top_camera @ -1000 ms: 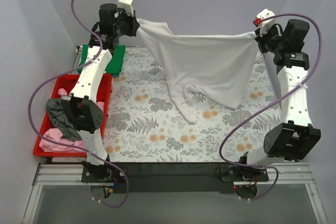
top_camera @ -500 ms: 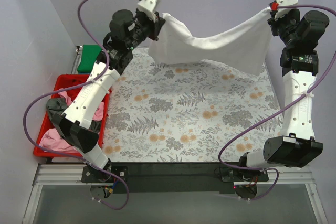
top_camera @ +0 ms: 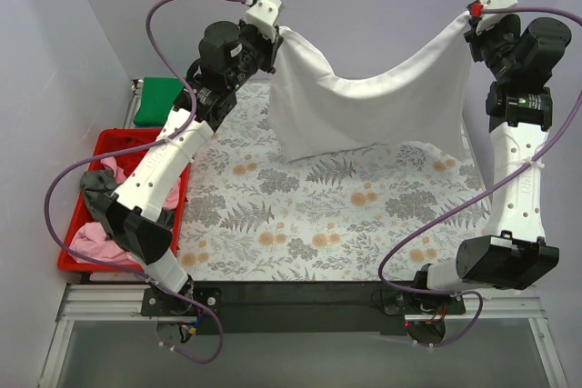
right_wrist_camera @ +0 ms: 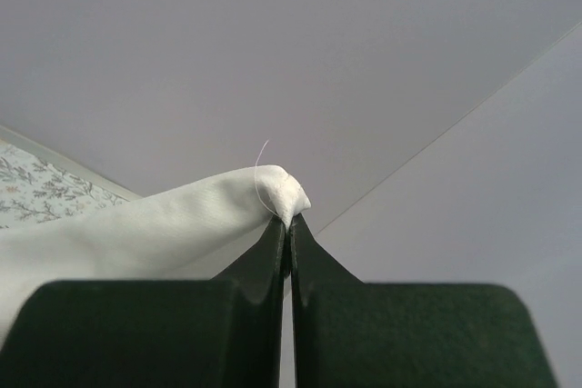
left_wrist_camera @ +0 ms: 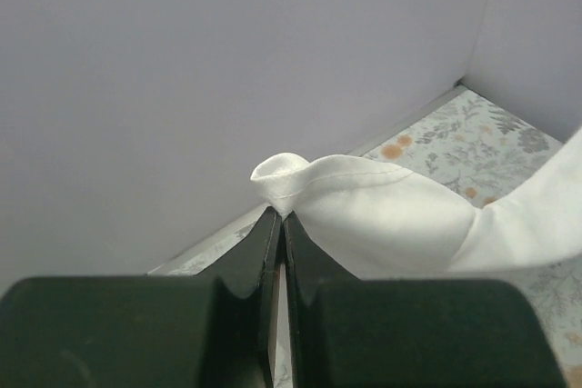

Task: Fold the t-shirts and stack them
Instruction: Flatten the tshirt out

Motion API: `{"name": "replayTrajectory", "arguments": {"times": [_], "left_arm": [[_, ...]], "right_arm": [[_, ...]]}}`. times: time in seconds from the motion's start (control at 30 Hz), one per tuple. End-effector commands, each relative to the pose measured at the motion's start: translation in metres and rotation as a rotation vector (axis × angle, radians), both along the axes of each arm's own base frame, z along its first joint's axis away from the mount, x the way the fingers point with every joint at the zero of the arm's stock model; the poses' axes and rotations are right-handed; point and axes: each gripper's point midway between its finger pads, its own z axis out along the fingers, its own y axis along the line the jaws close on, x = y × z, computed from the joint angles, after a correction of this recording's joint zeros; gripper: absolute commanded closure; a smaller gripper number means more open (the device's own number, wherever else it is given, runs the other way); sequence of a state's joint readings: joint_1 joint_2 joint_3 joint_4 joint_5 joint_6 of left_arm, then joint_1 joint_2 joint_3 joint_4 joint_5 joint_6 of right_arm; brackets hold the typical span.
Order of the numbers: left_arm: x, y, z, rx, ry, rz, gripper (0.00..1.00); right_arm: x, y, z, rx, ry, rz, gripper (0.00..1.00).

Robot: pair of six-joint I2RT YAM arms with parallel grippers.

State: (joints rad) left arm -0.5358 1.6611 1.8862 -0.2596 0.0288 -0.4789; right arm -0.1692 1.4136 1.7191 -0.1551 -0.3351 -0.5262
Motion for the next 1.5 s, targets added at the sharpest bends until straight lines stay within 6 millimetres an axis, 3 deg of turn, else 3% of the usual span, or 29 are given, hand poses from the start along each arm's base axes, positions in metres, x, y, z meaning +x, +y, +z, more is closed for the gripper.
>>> {"name": "replayTrajectory", "arguments": {"times": [0.0, 0.1, 0.17, 0.23, 0.27, 0.3, 0.33, 0.37, 0.4, 0.43, 0.47, 0.5, 0.53, 0.57, 0.6, 0.7, 0.83, 0.93, 1.0, 1.07, 1.1, 1.13, 1.2, 1.23, 1.3, 1.33, 1.37, 1.43, 1.47], "left_arm": [[0.011, 0.045, 0.051, -0.094, -0.098, 0.131, 1.00], [0.000, 0.063, 0.082, -0.130, -0.163, 0.162, 1.00], [-0.023, 0.076, 0.112, -0.167, -0.232, 0.165, 1.00], [-0.038, 0.083, 0.116, -0.176, -0.246, 0.163, 1.00], [-0.063, 0.095, 0.135, -0.205, -0.284, 0.166, 1.00], [-0.067, 0.099, 0.126, -0.206, -0.266, 0.177, 1.00], [-0.079, 0.104, 0.127, -0.217, -0.268, 0.175, 1.00], [-0.107, 0.118, 0.140, -0.242, -0.305, 0.175, 1.00], [-0.121, 0.124, 0.142, -0.247, -0.317, 0.165, 1.00], [-0.125, 0.127, 0.125, -0.231, -0.291, 0.159, 1.00], [-0.154, 0.145, 0.139, -0.259, -0.340, 0.166, 1.00], [-0.163, 0.152, 0.139, -0.254, -0.354, 0.175, 1.00], [-0.169, 0.155, 0.133, -0.236, -0.358, 0.171, 1.00], [-0.183, 0.163, 0.140, -0.221, -0.393, 0.175, 1.00], [-0.203, 0.172, 0.149, -0.225, -0.436, 0.177, 1.00], [-0.246, 0.182, 0.176, -0.209, -0.555, 0.141, 1.00], [-0.275, 0.210, 0.205, -0.211, -0.640, 0.233, 1.00], [-0.285, 0.221, 0.205, -0.213, -0.654, 0.271, 1.00], [-0.280, 0.224, 0.194, -0.201, -0.626, 0.295, 1.00], [-0.280, 0.225, 0.182, -0.195, -0.602, 0.302, 1.00], [-0.271, 0.222, 0.167, -0.177, -0.567, 0.298, 1.00], [-0.266, 0.217, 0.156, -0.163, -0.543, 0.284, 1.00], [-0.261, 0.209, 0.136, -0.147, -0.505, 0.251, 1.00], [-0.244, 0.196, 0.105, -0.119, -0.434, 0.215, 1.00], [-0.229, 0.181, 0.070, -0.104, -0.348, 0.167, 1.00], [-0.214, 0.172, 0.040, -0.087, -0.275, 0.153, 1.00], [-0.203, 0.166, 0.020, -0.072, -0.226, 0.139, 1.00], [-0.178, 0.153, -0.014, -0.048, -0.143, 0.127, 1.00], [-0.163, 0.151, -0.041, -0.032, -0.087, 0.149, 1.00]], "right_arm": [[-0.021, -0.001, 0.061, -0.020, -0.159, -0.018, 0.99], [-0.035, 0.004, 0.078, -0.023, -0.198, -0.008, 0.99], [-0.053, 0.009, 0.091, -0.022, -0.230, 0.007, 0.99], [-0.076, 0.016, 0.100, -0.026, -0.262, 0.023, 0.99], [-0.083, 0.018, 0.101, -0.026, -0.267, 0.025, 0.99], [-0.103, 0.021, 0.111, -0.033, -0.303, 0.024, 0.99], [-0.109, 0.021, 0.106, -0.031, -0.297, 0.023, 0.99], [-0.117, 0.024, 0.106, -0.030, -0.304, 0.024, 0.99], [-0.141, 0.028, 0.114, -0.038, -0.343, 0.028, 0.99], [-0.145, 0.028, 0.104, -0.035, -0.329, 0.023, 0.99], [-0.156, 0.030, 0.106, -0.038, -0.345, 0.023, 0.99], [-0.179, 0.033, 0.113, -0.043, -0.383, 0.018, 0.99], [-0.187, 0.034, 0.113, -0.043, -0.393, 0.017, 0.99], [-0.195, 0.034, 0.112, -0.043, -0.401, 0.011, 0.99], [-0.215, 0.036, 0.120, -0.045, -0.441, 0.002, 0.99], [-0.248, 0.038, 0.138, -0.040, -0.515, -0.018, 0.99], [-0.283, 0.044, 0.166, -0.040, -0.606, -0.015, 0.99], [-0.286, 0.048, 0.168, -0.048, -0.608, 0.004, 0.99], [-0.281, 0.052, 0.160, -0.057, -0.580, 0.031, 0.99], [-0.266, 0.055, 0.140, -0.060, -0.519, 0.059, 0.99], [-0.266, 0.062, 0.129, -0.073, -0.493, 0.098, 0.99], [-0.249, 0.064, 0.102, -0.072, -0.420, 0.127, 0.99], [-0.244, 0.073, 0.071, -0.106, -0.362, 0.183, 0.99], [-0.227, 0.073, 0.038, -0.100, -0.287, 0.200, 0.99], [-0.217, 0.073, 0.007, -0.118, -0.237, 0.216, 0.99], [-0.210, 0.072, -0.007, -0.118, -0.206, 0.221, 0.99], [-0.195, 0.069, -0.036, -0.104, -0.140, 0.218, 0.99], [-0.172, 0.062, -0.063, -0.098, -0.083, 0.205, 0.99], [-0.160, 0.060, -0.085, -0.091, -0.036, 0.207, 0.99]]}}
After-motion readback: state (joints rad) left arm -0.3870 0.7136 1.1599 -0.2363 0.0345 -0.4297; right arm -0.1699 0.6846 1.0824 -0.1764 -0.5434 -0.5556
